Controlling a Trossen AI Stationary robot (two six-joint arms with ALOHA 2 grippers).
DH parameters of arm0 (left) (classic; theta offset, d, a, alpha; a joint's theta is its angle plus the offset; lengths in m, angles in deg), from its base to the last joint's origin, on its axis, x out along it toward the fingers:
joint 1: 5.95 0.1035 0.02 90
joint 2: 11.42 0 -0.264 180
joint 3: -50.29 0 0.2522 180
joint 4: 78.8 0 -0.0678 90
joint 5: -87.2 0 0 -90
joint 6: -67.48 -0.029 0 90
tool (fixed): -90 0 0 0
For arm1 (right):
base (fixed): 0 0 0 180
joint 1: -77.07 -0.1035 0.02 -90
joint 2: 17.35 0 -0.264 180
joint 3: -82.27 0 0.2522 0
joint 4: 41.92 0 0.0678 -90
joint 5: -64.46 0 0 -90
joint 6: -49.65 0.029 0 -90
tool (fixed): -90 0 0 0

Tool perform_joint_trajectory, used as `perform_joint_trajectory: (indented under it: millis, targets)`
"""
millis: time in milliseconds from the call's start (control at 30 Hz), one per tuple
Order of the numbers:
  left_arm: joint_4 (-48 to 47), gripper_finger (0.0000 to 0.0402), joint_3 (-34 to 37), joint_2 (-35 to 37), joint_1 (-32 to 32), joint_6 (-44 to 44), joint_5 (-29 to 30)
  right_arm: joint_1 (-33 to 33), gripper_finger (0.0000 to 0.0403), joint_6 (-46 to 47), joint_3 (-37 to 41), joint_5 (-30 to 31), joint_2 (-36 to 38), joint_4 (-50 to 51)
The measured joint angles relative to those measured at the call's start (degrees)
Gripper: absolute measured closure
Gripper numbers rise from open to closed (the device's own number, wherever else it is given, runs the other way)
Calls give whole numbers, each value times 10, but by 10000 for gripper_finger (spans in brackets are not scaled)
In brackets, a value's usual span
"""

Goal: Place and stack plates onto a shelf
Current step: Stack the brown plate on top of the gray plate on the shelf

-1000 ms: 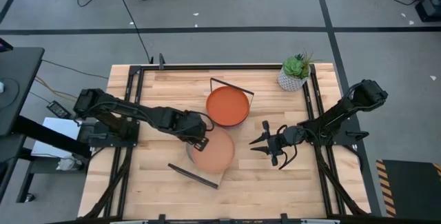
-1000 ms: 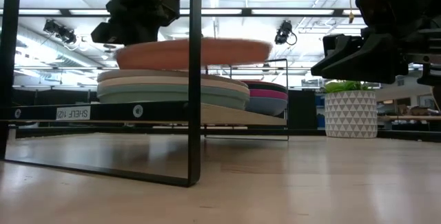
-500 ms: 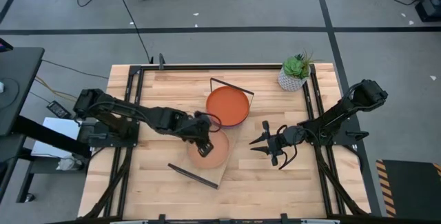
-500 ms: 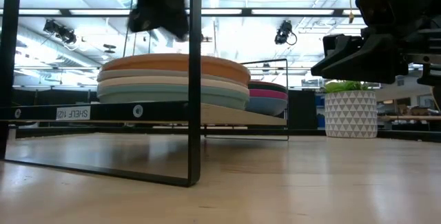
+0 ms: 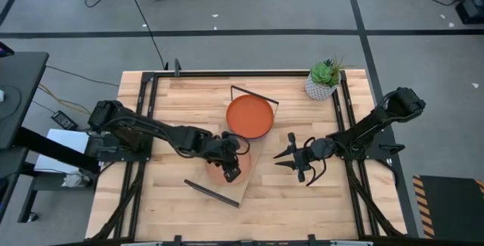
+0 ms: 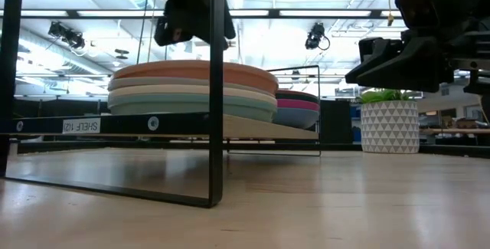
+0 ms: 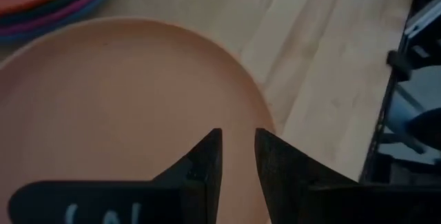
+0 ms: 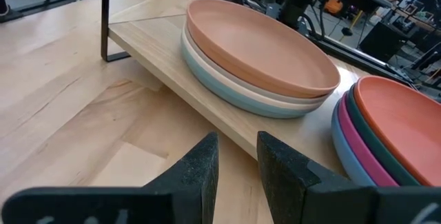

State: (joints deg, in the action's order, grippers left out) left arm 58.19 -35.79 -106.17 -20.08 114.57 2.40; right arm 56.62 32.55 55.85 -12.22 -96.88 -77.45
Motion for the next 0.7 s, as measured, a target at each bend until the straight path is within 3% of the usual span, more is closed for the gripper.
perform_joint_trajectory:
  millis: [467,700]
  targets:
    - [66,308,0,-101,0,-58,-13,0,296,0,0,0,0,6]
    - [71,308,-10,-75,7,-70,-28,0,296,0,0,0,0,6]
